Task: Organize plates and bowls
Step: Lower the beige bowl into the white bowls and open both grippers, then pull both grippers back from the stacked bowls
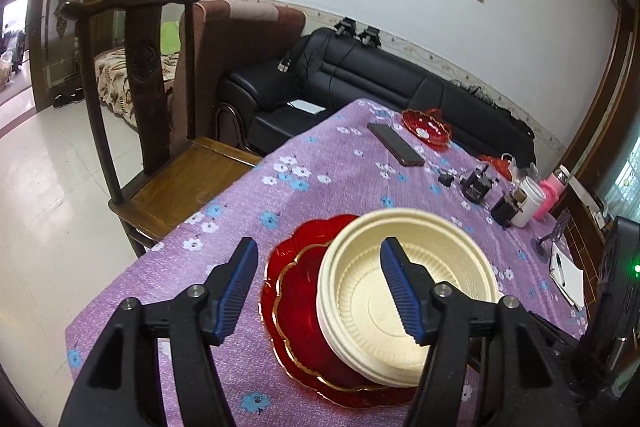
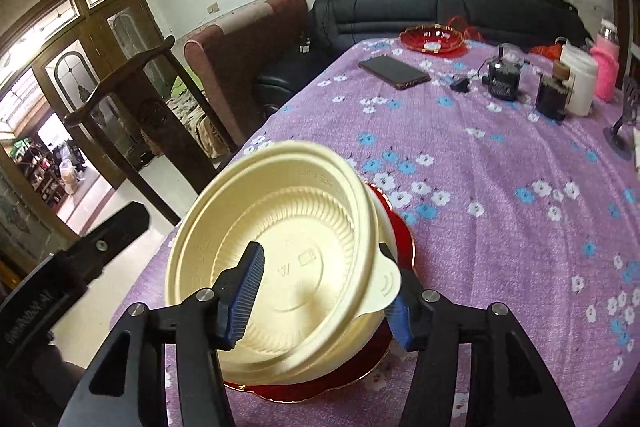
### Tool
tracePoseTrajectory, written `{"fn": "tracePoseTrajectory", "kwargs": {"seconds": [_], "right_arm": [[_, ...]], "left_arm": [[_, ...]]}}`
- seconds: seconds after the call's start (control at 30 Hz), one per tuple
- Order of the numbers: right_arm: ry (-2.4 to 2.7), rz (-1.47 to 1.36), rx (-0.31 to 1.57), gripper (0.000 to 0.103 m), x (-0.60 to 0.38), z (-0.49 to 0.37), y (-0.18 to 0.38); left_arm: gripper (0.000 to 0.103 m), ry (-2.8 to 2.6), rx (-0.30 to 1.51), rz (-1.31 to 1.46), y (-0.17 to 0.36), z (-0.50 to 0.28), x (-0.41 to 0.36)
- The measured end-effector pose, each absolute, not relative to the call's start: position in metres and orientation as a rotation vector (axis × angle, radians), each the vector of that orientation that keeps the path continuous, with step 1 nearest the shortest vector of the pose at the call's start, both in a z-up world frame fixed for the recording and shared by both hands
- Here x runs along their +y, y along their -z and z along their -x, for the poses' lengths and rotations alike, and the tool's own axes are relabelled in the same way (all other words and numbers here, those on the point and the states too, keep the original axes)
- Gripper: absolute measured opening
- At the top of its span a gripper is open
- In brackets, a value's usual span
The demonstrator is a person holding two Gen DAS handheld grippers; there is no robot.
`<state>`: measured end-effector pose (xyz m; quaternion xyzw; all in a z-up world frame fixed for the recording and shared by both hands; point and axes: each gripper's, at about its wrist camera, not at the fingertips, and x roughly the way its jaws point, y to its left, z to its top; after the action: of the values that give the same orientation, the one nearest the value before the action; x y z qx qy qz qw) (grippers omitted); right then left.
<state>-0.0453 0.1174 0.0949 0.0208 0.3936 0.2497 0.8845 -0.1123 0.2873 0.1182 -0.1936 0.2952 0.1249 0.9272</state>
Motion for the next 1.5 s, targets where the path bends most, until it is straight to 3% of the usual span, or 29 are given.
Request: {"fn": "tracePoseTrajectory", "kwargs": {"seconds": [0.1,0.37,0.43,0.53,0.7,1.03,1.5], "right_arm": [[-0.465,0.042,0.752,0.073,0.122,0.054,-0.100],[-0.420,0.024,0.658,0.074,0.101,0.078,-0.118],[-0.417,-0.005,0.645,0.077,0.092,0.086,-0.119],[-0.411,-0.030,0.634,0.081,0.082,0.100,-0.116],[-0.409,-0.061,0.657,0.082,0.067,0.115,-0.103],[-0.393,-0.051,0.664,0.083,0.046,0.137,-0.088],[-0.437,0.037,0.622,0.085,0.054,0.149,-0.089]], "left_arm": [[0.067,-0.266,0.595,0.399,-0.119,0.117,0.287],[0.070,-0.367,0.508,0.317,-0.129,0.139,0.274],[0.088,-0.431,0.445,0.267,-0.135,0.149,0.265],[0.103,-0.525,0.306,0.191,-0.144,0.172,0.246],[0.103,-0.547,0.169,0.123,-0.150,0.197,0.217],[0.103,-0.421,0.425,0.153,-0.135,0.165,0.203],[0.103,-0.445,0.461,0.108,-0.136,0.160,0.186]]}}
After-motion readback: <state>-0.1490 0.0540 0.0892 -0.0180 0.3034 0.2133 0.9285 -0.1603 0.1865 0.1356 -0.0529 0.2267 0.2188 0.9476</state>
